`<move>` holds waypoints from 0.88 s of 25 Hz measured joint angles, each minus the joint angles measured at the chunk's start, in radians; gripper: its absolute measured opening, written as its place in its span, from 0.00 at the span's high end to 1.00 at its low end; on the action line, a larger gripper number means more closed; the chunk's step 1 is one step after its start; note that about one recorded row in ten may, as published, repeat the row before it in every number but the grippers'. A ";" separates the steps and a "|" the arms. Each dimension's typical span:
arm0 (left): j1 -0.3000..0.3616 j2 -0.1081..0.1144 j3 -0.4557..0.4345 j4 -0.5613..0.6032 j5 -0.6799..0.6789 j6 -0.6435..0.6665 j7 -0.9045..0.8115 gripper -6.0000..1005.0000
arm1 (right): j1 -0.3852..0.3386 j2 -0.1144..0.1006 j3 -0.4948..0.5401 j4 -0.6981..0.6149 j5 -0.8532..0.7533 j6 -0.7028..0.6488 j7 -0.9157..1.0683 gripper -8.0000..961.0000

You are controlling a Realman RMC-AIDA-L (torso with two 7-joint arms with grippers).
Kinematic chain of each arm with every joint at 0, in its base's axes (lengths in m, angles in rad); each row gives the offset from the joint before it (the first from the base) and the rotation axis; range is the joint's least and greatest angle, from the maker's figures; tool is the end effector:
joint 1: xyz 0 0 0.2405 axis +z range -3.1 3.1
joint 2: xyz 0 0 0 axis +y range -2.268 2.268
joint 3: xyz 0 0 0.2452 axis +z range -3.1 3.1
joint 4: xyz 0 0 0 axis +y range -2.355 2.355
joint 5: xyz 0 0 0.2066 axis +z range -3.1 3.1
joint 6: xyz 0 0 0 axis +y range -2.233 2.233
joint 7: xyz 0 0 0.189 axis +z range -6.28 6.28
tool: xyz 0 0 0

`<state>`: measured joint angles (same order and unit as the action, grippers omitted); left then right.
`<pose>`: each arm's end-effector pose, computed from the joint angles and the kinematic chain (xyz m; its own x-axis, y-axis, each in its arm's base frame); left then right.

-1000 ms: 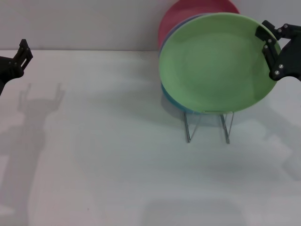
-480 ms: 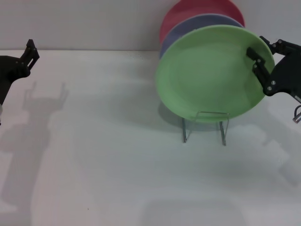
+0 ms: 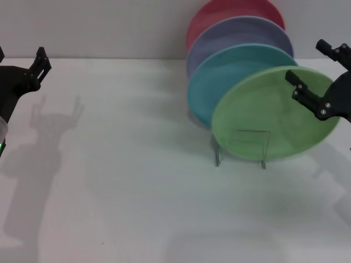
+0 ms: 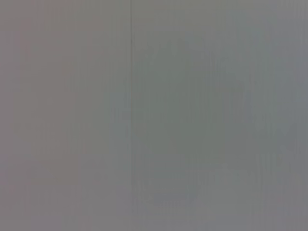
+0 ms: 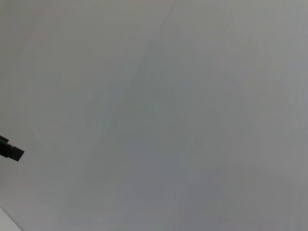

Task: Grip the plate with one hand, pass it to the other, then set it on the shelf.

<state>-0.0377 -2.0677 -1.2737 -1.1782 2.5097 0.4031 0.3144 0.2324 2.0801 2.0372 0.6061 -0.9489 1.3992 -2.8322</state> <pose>-0.2485 0.3804 0.0210 0.7269 0.0463 0.6852 0.6866 -0.0711 -0.7236 0.2445 0.3346 0.0258 0.7991 0.4426 -0.4069 -0.1703 -0.4824 -0.8592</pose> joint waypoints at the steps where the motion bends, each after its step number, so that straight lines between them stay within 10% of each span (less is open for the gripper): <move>1: -0.001 0.000 0.001 0.002 0.000 0.000 0.000 0.15 | 0.000 0.000 0.000 0.000 0.000 0.000 0.000 0.45; 7: -0.009 0.000 0.003 0.009 0.000 0.000 0.000 0.15 | -0.005 0.001 0.000 -0.002 0.000 0.003 -0.001 0.22; 22: -0.010 0.002 0.013 0.009 0.005 0.002 0.000 0.15 | -0.022 0.003 0.024 -0.047 0.054 0.141 0.007 0.22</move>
<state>-0.0475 -2.0662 -1.2612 -1.1689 2.5144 0.4050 0.3144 0.2103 2.0833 2.0615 0.5588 -0.8951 1.5403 -2.8247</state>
